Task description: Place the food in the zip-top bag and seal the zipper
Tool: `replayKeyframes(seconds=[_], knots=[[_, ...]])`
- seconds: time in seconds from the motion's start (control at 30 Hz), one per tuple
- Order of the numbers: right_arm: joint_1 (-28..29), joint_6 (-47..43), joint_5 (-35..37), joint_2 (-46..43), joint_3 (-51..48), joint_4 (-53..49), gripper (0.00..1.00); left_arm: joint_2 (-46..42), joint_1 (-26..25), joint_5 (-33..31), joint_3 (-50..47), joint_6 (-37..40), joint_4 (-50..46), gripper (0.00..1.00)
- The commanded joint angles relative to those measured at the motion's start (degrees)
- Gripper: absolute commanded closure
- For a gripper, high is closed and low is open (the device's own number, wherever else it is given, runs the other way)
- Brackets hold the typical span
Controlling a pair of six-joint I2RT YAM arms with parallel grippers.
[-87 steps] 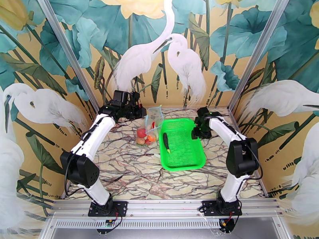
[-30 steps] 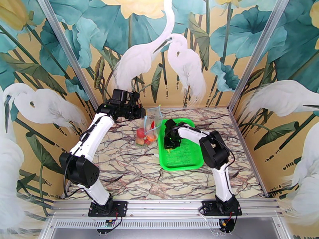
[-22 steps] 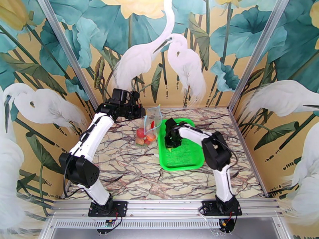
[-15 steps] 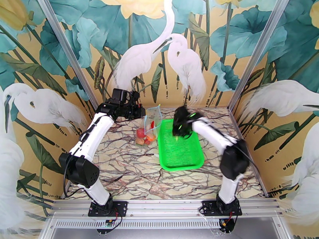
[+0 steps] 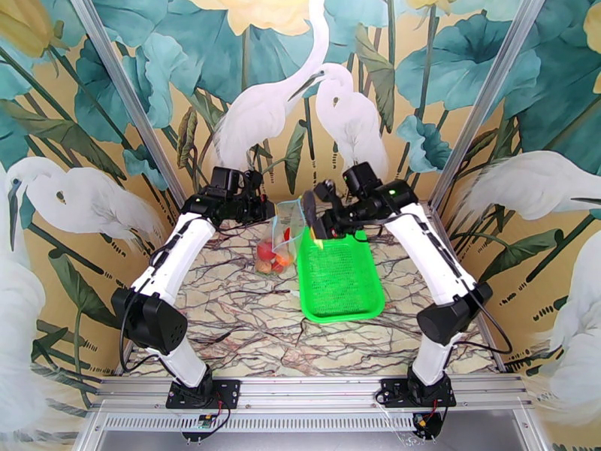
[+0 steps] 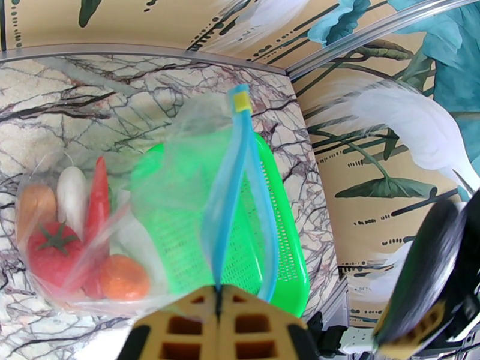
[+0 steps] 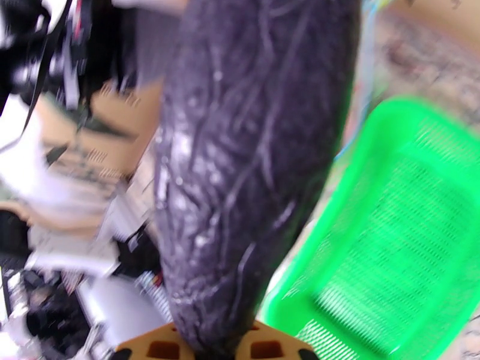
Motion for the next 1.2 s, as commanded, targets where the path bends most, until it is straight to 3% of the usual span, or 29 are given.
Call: replayKeyframes(seconds=[0.0,0.23,0.67,0.83,0.9,1.07,1.17], knots=[[0.04,-2.27,-7.62,0.08,-2.15,-5.68,0.83,-2.20,-0.15,-1.72,-1.10,-1.12,2.53,1.00],[0.09,0.46,-10.36,3.46,-2.44,-5.32,0.82,-2.44,-2.28,-2.45,-1.85,-1.21,4.75,1.00],[-0.15,7.88,-11.20,13.38,6.34,-2.14,0.83,-3.48,-6.29,-3.08,-4.03,-1.21,7.77,1.00],[-0.18,13.15,-11.03,14.93,9.98,3.50,0.64,-4.72,-6.27,-3.53,-6.07,-1.08,6.97,1.00],[-0.37,14.79,-10.30,14.77,10.24,5.39,0.50,-4.92,-6.24,-3.52,-6.26,-0.72,6.24,1.00],[-1.60,15.51,-7.69,13.57,11.48,6.14,0.48,-5.96,-6.29,-4.29,-6.28,0.20,4.67,1.00],[-2.97,14.30,0.72,9.20,11.56,6.50,0.49,-6.16,-5.97,-4.57,-5.64,1.01,3.04,1.00]])
